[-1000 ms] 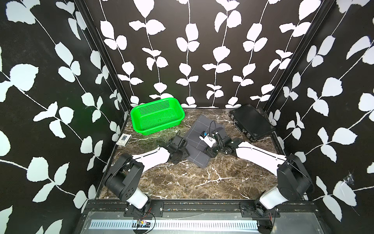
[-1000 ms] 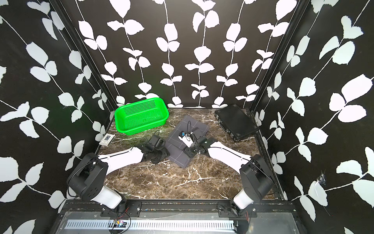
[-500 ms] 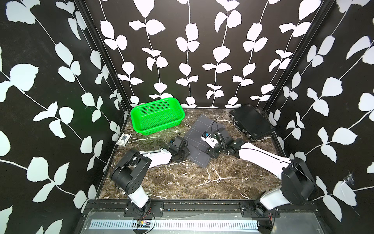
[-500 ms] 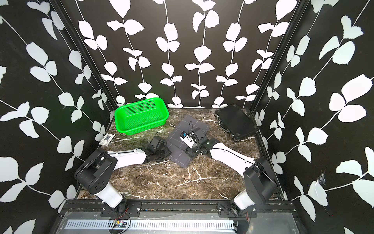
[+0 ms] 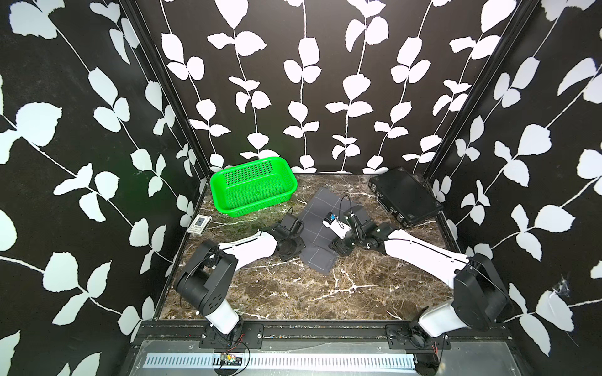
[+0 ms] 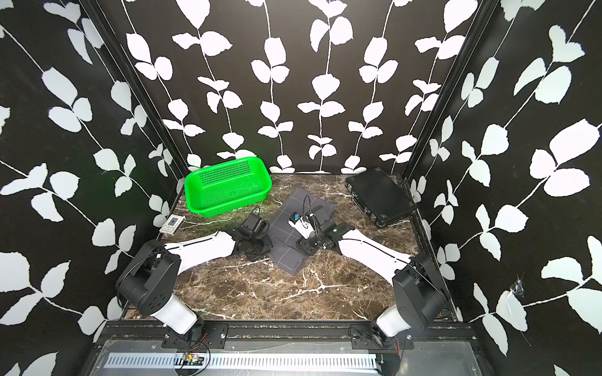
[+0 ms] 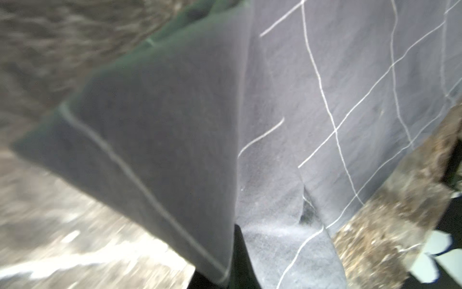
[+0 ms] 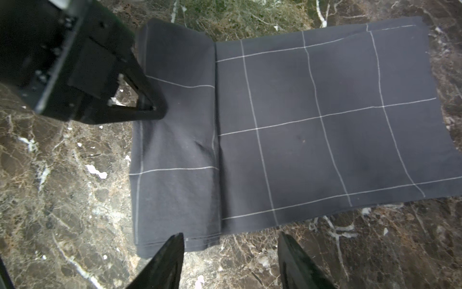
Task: Roll up the pillowcase
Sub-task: Roll the pillowcase at the center of the board.
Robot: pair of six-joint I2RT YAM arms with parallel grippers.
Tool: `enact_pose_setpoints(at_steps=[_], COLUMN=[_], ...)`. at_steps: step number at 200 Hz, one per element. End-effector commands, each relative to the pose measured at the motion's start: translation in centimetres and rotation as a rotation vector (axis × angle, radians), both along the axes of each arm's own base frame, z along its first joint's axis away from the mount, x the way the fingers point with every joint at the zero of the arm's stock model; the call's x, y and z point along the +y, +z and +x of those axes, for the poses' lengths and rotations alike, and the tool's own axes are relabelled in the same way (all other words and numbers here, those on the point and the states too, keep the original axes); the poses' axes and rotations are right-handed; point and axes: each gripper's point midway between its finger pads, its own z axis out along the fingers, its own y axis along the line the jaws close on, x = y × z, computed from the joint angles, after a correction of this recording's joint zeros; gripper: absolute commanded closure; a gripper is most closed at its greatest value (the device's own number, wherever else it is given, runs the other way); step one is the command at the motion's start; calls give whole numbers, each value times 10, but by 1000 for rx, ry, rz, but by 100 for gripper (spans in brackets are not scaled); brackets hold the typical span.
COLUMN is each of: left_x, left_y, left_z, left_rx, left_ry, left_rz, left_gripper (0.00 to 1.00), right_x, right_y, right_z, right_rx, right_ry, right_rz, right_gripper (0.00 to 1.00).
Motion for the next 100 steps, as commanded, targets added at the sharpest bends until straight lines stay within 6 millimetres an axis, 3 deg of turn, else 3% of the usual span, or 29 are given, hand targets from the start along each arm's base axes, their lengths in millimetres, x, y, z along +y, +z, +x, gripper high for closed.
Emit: enact_pose_setpoints(at_steps=[1,22,55,100], left_x=[29,44,50,21], left_y=[10,13,24,35], left_z=[-38,-56,-54,-28], left_rx=[98,143,163,143], left_ry=[-116,-177,-268,-308], left_rz=[136,195,278,224], left_gripper=[100,100,96,79], right_x=[4,5,8,7], right_y=[4,4,2,-4], right_z=[-10,-12,-11,-8], right_rx=[-3,3,3,-8], right_ry=[35,43,44,36], right_rz=[31,39,50,42], right_gripper=[37,37,36,36])
